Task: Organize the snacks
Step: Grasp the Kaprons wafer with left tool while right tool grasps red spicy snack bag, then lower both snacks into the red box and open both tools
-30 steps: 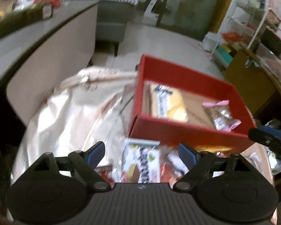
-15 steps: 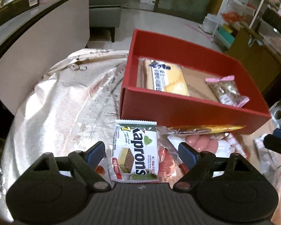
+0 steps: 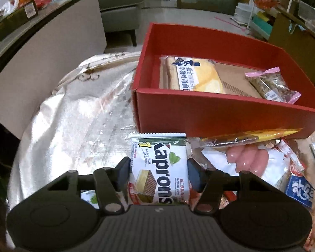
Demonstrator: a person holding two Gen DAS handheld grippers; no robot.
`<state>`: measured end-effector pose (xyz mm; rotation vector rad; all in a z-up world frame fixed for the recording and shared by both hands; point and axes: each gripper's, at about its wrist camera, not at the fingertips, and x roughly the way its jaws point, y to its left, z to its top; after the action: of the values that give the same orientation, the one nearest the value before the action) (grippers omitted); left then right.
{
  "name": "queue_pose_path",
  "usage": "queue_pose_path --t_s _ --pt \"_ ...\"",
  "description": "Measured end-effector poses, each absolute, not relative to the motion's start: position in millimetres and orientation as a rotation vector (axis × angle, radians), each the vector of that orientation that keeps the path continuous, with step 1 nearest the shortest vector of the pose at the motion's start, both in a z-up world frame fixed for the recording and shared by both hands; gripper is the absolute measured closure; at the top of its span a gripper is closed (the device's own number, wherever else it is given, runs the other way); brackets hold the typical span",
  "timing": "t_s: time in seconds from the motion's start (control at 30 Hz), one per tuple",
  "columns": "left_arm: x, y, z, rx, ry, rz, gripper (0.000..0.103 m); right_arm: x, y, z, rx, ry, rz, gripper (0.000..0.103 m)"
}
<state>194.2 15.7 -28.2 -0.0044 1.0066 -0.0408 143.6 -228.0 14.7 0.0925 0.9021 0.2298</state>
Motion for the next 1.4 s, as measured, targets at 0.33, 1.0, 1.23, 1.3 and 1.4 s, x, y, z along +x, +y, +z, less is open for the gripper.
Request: queue_pose_path --t_s 0.33,1.0,1.23,1.3,1.4 --pt "157 33 2 -0.113 0.971 -0.068 0.052 117 -211 -4 0.165 0.996 0.23 0.027" --pt "142 25 9 -0.141 0.977 -0.162 0.052 120 -204 -33 0.122 1.02 0.237 0.039" --pt "138 18 16 -0.134 0.961 -0.204 0.052 105 -226 -1 0.188 0.946 0.25 0.04" --pt "137 16 20 -0.132 0.953 -0.213 0.052 103 -232 9 0.21 0.917 0.25 0.04" --pt "135 14 31 -0.135 0.916 -0.224 0.052 106 -237 19 0.232 0.879 0.248 0.04"
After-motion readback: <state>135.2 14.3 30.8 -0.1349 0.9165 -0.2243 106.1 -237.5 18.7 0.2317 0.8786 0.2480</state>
